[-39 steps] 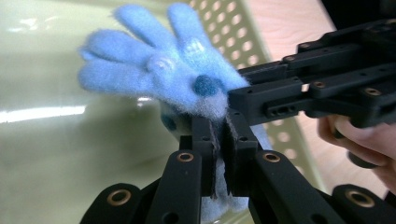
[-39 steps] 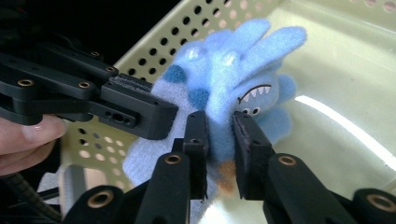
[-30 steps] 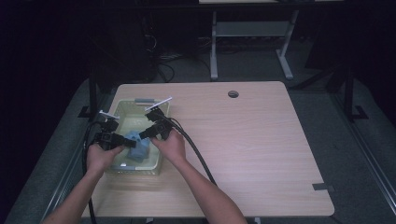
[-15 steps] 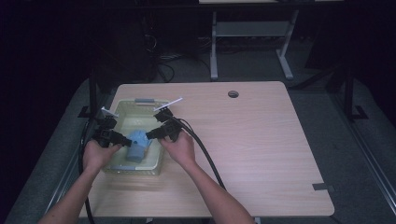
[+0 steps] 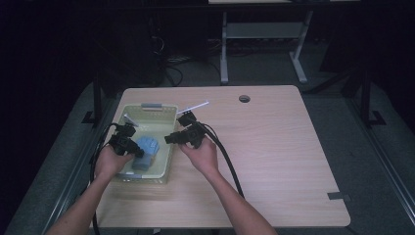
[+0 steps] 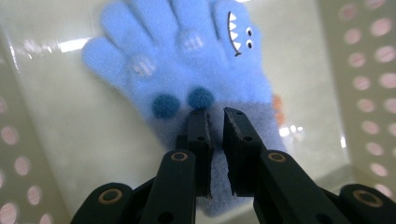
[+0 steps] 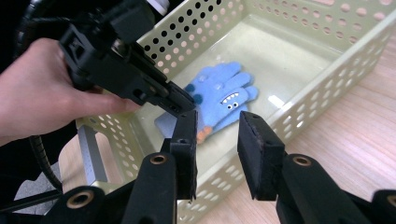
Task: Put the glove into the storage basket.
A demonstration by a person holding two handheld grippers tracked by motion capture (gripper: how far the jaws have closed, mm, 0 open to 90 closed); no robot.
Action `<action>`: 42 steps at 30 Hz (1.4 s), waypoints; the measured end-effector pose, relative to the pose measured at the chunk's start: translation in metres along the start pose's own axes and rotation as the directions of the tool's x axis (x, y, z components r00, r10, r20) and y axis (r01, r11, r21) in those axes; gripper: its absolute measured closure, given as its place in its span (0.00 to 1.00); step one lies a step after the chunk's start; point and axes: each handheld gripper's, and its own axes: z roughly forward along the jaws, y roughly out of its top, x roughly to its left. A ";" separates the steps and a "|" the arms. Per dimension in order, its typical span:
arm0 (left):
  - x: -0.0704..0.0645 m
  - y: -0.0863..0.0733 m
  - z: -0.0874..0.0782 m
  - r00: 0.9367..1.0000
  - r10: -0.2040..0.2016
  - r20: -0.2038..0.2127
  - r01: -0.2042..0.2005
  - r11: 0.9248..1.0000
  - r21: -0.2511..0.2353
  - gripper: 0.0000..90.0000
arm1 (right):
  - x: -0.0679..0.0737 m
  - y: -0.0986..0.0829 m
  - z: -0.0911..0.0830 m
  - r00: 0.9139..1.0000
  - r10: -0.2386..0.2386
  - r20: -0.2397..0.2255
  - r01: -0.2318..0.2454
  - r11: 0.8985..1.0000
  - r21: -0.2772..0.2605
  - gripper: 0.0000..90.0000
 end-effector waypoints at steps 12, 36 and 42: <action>0.004 0.000 -0.018 0.994 -0.046 0.104 0.058 0.991 -0.117 0.83 | -0.010 -0.005 -0.012 1.000 0.021 -0.012 -0.021 1.000 -0.014 0.71; -0.011 -0.005 -0.045 0.972 0.020 0.234 0.058 0.945 -0.320 0.73 | -0.039 -0.021 -0.048 0.996 0.091 -0.022 -0.093 0.994 -0.063 0.63; -0.025 -0.001 -0.047 0.965 0.050 0.257 0.050 0.929 -0.367 0.70 | -0.049 -0.026 -0.062 0.994 0.107 -0.016 -0.108 0.991 -0.077 0.62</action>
